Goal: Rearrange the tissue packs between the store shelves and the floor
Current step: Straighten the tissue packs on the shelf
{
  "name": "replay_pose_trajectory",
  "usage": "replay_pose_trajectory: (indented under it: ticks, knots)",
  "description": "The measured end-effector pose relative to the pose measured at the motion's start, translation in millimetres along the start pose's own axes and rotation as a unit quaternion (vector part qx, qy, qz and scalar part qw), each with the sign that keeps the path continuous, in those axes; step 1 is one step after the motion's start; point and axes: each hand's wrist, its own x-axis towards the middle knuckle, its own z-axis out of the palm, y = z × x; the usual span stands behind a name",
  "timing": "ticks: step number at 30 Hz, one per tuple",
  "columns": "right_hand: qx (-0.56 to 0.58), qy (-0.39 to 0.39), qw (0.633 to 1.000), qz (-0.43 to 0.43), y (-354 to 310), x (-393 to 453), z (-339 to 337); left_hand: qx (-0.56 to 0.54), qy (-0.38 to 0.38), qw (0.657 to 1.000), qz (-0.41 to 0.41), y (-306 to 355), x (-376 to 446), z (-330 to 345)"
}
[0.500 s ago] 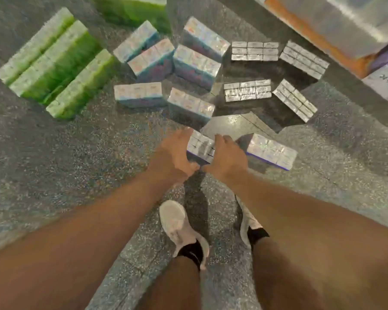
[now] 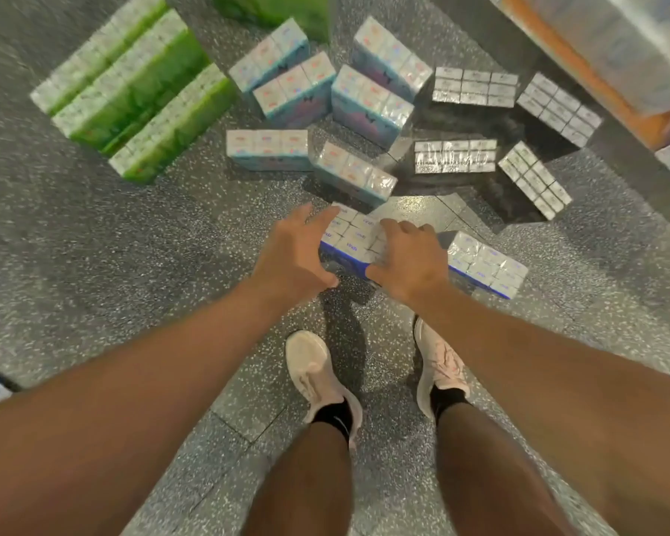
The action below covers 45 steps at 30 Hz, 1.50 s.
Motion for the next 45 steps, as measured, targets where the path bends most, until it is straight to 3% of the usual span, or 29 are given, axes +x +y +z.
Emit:
replay_pose_trajectory:
  ticks: [5,9,13,18,21,27,32,37,45]
  knots:
    - [0.070,0.001,0.996,-0.059,-51,-90,-164,0.058,0.007,0.998,0.009,44,-75,-146]
    - [0.095,0.024,0.985,-0.139,-115,-157,-299,-0.011,0.049,0.998,0.022,71,-162,-272]
    - [0.121,0.022,0.962,-0.243,-184,-210,-408,-0.056,0.159,0.986,0.003,97,-262,-369]
    - [0.082,0.026,0.895,-0.437,-281,-293,-502,-0.037,0.308,0.948,-0.066,120,-414,-455]
    - [0.044,0.028,0.837,-0.545,-345,-357,-533,-0.050,0.400,0.904,-0.142,126,-513,-476]
    - [-0.051,0.045,0.697,-0.713,-455,-509,-520,-0.066,0.543,0.784,-0.293,128,-710,-453]
    - [-0.036,0.026,0.592,-0.805,-521,-650,-456,-0.065,0.632,0.655,-0.410,130,-861,-386]
    - [-0.008,-0.014,0.488,-0.873,-565,-797,-361,-0.034,0.649,0.554,-0.520,125,-1004,-305]
    - [0.032,-0.046,0.367,-0.928,-610,-1008,-228,0.019,0.664,0.402,-0.631,109,-1191,-195]
